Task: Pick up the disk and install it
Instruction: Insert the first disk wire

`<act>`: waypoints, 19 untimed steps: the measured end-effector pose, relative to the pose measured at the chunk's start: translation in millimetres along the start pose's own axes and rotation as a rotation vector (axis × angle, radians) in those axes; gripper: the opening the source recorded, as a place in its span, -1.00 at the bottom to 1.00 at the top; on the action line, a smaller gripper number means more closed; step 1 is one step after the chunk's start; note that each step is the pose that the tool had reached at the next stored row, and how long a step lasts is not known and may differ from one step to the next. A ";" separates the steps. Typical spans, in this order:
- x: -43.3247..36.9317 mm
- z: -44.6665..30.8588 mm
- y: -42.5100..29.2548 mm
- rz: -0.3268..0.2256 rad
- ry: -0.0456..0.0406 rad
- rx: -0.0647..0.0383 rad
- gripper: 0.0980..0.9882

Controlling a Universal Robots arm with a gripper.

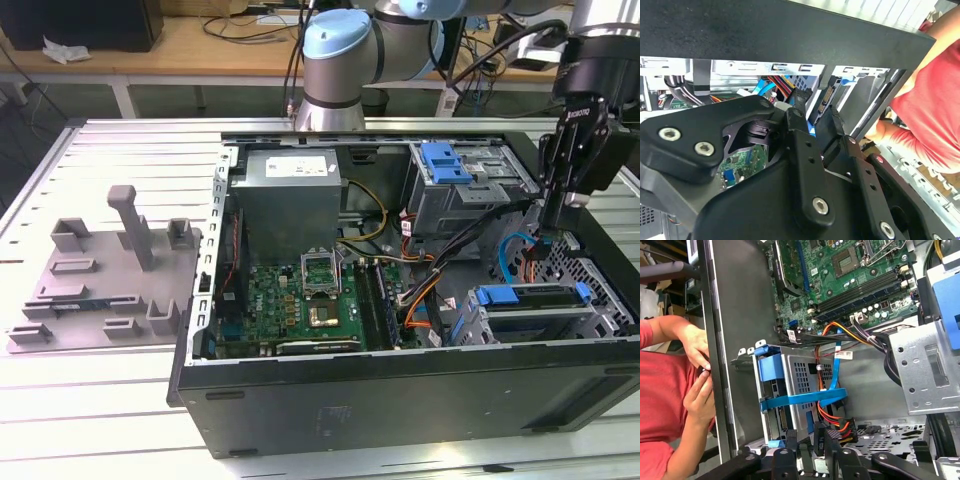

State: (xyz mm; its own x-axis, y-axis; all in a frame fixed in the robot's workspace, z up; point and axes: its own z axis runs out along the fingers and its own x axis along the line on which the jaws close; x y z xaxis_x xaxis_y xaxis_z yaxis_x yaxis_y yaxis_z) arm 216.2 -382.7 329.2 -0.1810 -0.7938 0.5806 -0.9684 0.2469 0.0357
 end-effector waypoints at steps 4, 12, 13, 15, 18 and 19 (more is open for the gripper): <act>-2.0 2.6 -0.1 0.000 0.0002 0.000 -0.44; -4.9 5.6 -0.1 0.000 0.0002 0.000 -0.44; -5.3 5.5 0.0 0.000 0.0002 0.000 -0.44; -6.1 5.1 0.2 0.000 0.0002 0.000 -0.44; -7.5 4.3 0.6 0.000 0.0003 0.000 -0.44; -8.1 4.1 0.8 0.000 0.0001 0.000 -0.44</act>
State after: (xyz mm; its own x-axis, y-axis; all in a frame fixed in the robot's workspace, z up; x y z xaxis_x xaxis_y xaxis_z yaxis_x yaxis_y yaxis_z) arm 216.2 -378.4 321.2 -0.1811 -0.7937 0.5807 -0.9684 0.2470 0.0356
